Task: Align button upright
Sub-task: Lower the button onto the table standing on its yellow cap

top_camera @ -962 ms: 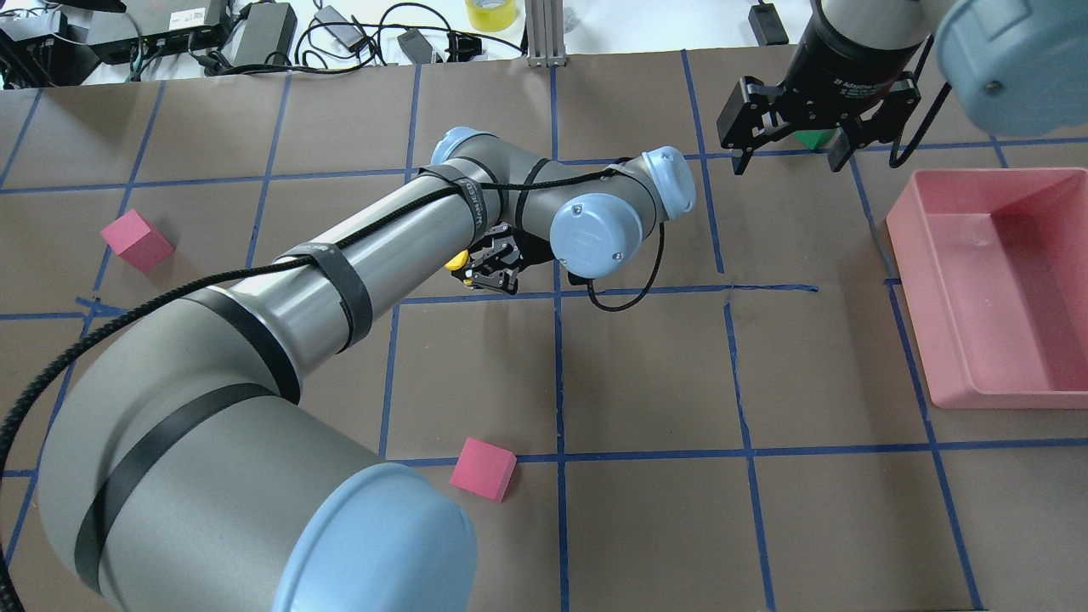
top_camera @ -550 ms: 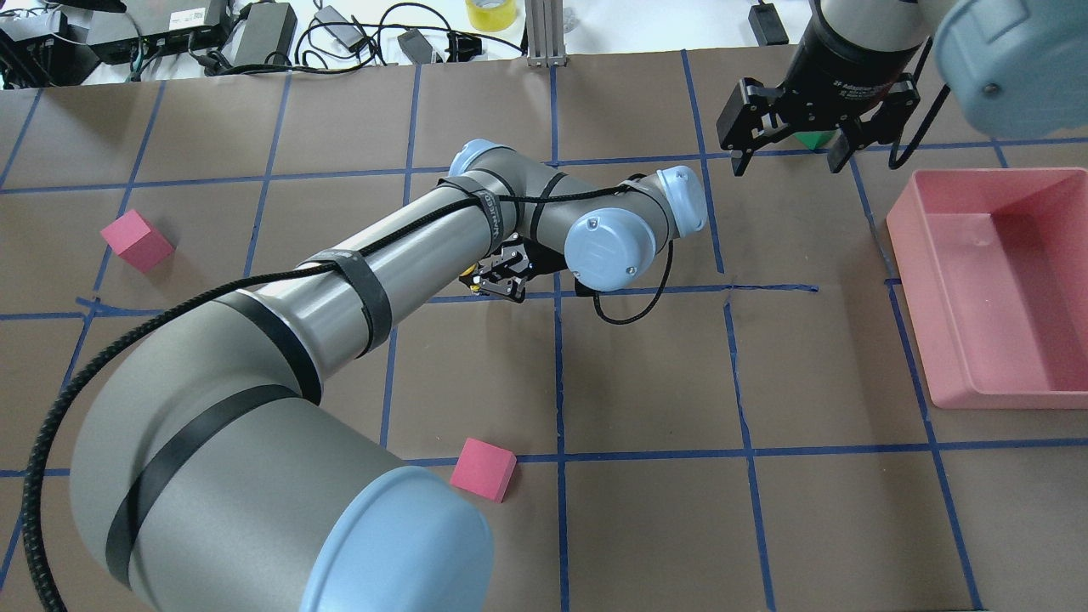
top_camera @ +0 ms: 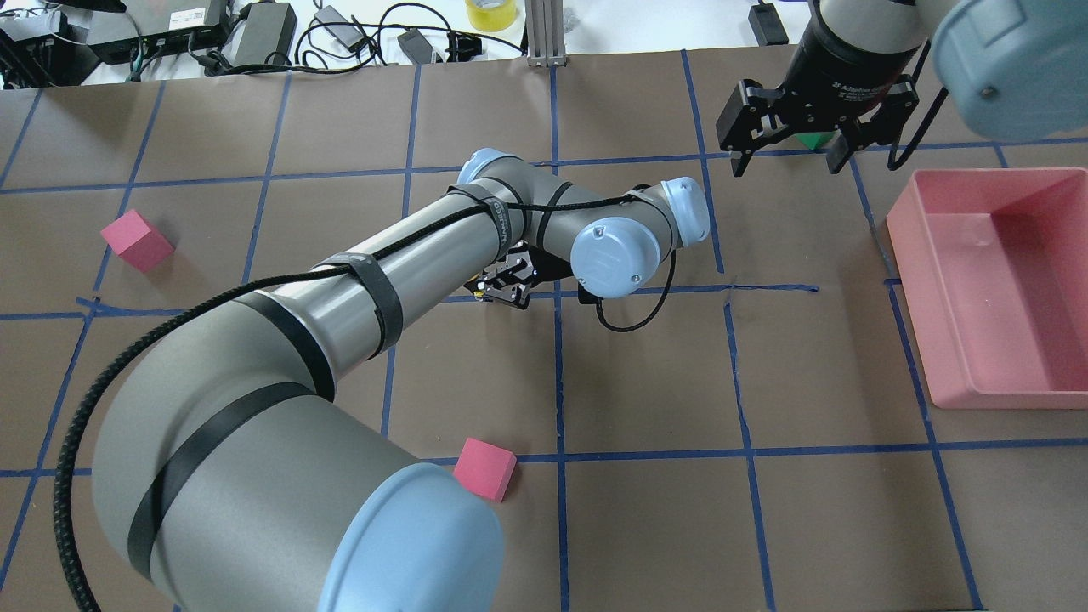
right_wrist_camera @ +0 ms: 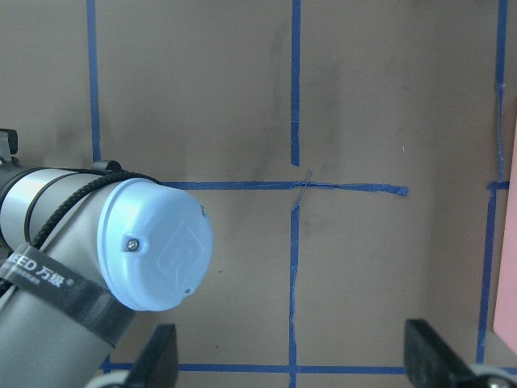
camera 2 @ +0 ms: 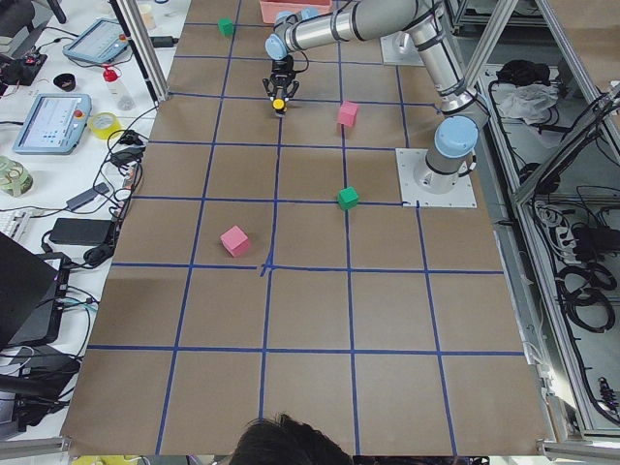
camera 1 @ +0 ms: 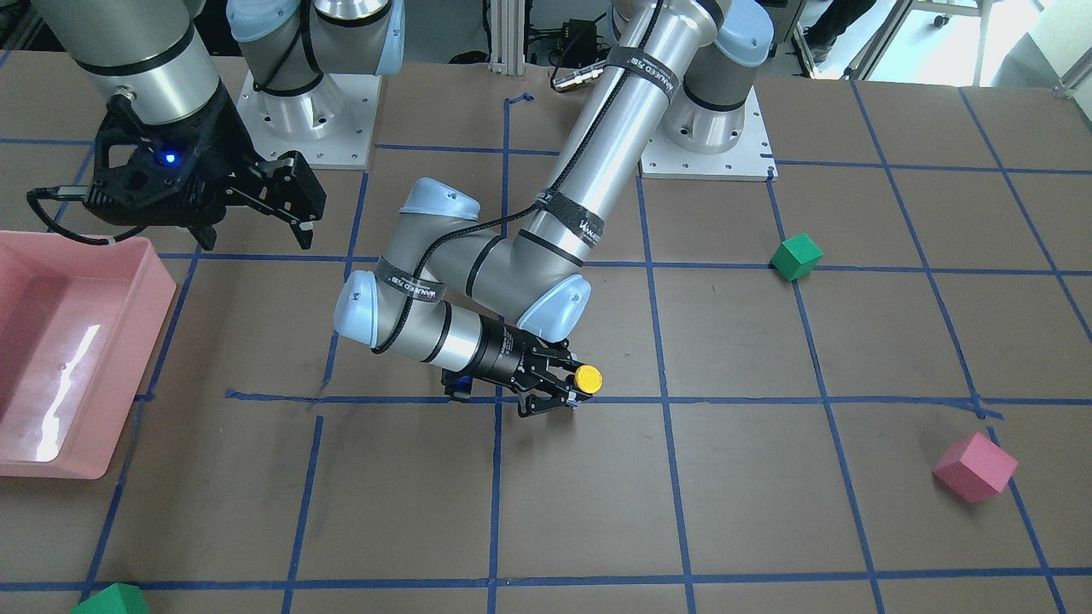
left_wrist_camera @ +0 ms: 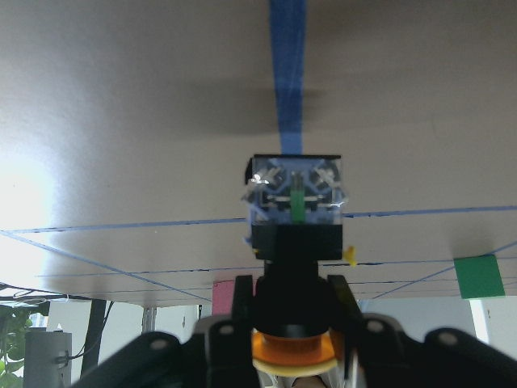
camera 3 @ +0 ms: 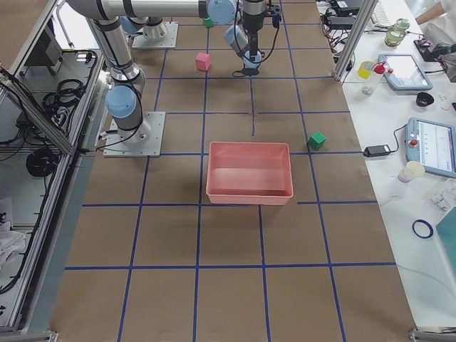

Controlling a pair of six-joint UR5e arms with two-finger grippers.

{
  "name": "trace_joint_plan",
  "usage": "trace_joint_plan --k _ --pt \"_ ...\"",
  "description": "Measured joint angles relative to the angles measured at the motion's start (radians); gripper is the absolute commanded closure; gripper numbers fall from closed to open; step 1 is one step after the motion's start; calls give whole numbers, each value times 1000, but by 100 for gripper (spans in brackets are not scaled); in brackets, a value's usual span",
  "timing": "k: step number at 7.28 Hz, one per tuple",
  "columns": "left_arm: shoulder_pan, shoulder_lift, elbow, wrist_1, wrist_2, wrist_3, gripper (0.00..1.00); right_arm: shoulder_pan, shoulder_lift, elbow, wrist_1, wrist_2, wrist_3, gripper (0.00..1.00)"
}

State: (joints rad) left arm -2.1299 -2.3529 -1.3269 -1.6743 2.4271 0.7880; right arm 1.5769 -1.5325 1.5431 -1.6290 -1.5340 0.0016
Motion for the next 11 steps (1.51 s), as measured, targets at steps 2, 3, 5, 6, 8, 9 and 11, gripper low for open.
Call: trace_joint_plan --k 2,3,5,6,8,9,11 --pt "-4 -1 0 1 -2 0 77 0 0 0 1 0 1 0" --pt "-9 -1 1 1 -4 0 74 -2 0 0 2 0 0 0" --pt "-13 -1 1 3 -9 1 43 -6 0 0 3 -1 0 0" --pt "-16 0 2 4 -12 0 42 -7 0 0 4 0 0 0" --pt "-29 4 3 5 -18 0 41 -8 0 0 4 0 0 0" --pt "-34 8 3 5 -23 1 40 -8 0 0 4 0 0 0" --pt "-38 32 3 5 -33 1 38 -9 0 0 4 0 0 0"
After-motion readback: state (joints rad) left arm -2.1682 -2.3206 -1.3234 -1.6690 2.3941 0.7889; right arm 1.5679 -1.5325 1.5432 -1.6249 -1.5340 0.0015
